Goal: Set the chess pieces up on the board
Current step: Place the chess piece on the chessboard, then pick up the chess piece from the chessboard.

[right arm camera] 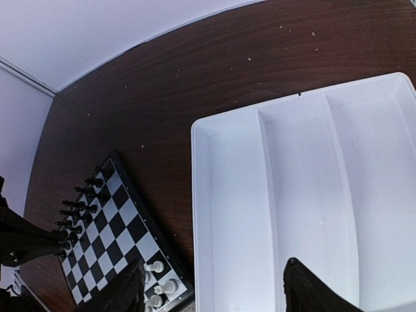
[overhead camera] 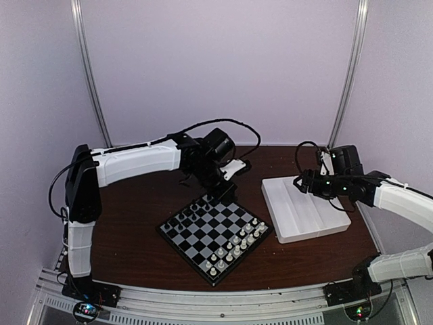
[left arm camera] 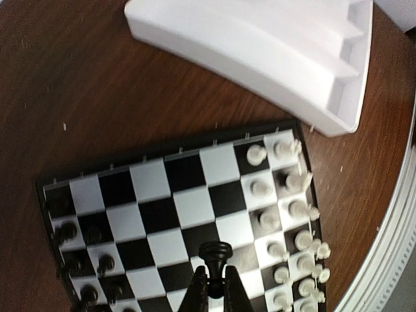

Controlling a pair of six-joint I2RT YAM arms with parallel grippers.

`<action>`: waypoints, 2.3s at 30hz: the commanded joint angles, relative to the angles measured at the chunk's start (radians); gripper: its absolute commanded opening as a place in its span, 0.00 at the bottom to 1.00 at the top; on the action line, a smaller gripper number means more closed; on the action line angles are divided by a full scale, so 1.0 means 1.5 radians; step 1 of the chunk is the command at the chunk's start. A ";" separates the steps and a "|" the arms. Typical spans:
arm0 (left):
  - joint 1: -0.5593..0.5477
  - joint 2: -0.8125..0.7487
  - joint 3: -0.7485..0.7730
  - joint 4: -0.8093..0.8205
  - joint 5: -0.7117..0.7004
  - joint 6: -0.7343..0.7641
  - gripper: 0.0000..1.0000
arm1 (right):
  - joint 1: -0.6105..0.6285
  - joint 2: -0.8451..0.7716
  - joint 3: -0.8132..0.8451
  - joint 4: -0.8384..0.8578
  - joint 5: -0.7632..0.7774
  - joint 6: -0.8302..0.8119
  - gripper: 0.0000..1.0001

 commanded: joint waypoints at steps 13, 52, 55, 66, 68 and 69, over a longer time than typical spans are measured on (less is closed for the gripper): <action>-0.006 0.092 0.061 -0.409 -0.043 -0.007 0.00 | -0.018 -0.010 -0.050 0.035 0.034 -0.034 0.72; -0.050 -0.067 -0.150 -0.136 -0.184 -0.079 0.43 | -0.027 0.014 -0.055 0.059 -0.018 -0.019 0.72; -0.052 -0.115 -0.196 -0.081 -0.188 -0.086 0.45 | -0.029 0.016 -0.055 0.062 -0.022 -0.018 0.72; -0.052 -0.134 -0.276 0.015 -0.153 -0.103 0.48 | -0.034 0.009 -0.067 0.071 -0.021 -0.016 0.72; -0.051 -0.129 -0.278 0.018 -0.150 -0.104 0.48 | -0.035 0.007 -0.067 0.070 -0.021 -0.018 0.73; -0.052 -0.125 -0.279 0.019 -0.149 -0.105 0.48 | -0.035 0.005 -0.067 0.068 -0.020 -0.020 0.74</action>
